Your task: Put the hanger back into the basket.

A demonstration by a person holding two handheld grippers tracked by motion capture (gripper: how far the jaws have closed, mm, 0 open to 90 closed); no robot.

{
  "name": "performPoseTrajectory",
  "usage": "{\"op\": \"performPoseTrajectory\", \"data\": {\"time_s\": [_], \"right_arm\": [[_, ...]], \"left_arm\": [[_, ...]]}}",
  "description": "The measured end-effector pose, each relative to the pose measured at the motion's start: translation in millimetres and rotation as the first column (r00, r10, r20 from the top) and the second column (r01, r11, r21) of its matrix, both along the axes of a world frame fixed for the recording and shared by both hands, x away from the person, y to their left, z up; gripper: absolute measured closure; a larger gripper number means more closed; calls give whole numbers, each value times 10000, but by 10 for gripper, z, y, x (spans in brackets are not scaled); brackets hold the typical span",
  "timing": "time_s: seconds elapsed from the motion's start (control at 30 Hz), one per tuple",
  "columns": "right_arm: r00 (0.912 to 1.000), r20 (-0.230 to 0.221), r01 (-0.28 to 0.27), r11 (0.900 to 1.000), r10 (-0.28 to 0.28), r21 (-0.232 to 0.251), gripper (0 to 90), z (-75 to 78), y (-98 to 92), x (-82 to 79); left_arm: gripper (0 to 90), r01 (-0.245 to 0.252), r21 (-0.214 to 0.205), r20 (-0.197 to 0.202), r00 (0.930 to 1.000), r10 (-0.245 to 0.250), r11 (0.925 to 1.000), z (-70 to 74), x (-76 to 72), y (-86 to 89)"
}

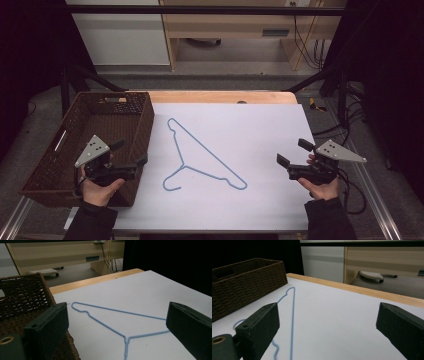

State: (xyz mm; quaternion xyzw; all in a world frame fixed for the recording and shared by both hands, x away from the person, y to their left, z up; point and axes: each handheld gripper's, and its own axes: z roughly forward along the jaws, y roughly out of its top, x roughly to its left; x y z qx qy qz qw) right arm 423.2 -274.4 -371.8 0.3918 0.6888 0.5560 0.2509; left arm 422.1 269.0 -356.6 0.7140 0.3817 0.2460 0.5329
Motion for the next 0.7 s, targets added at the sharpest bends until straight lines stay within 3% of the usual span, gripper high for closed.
{"op": "performPoseTrajectory", "data": {"time_s": [0.33, 0.7], "right_arm": [[9997, -210, -128, 9995, 122, -301, 57, 1, 61, 10], [9974, -475, -576, 9939, 533, -935, 64, -18, 299, 59]], "left_arm": [[46, 245, 269, 4, 9997, -246, 9993, 8, -61, -126], [48, 411, 633, -297, 9988, -393, 9971, -54, -52, -242]]}}
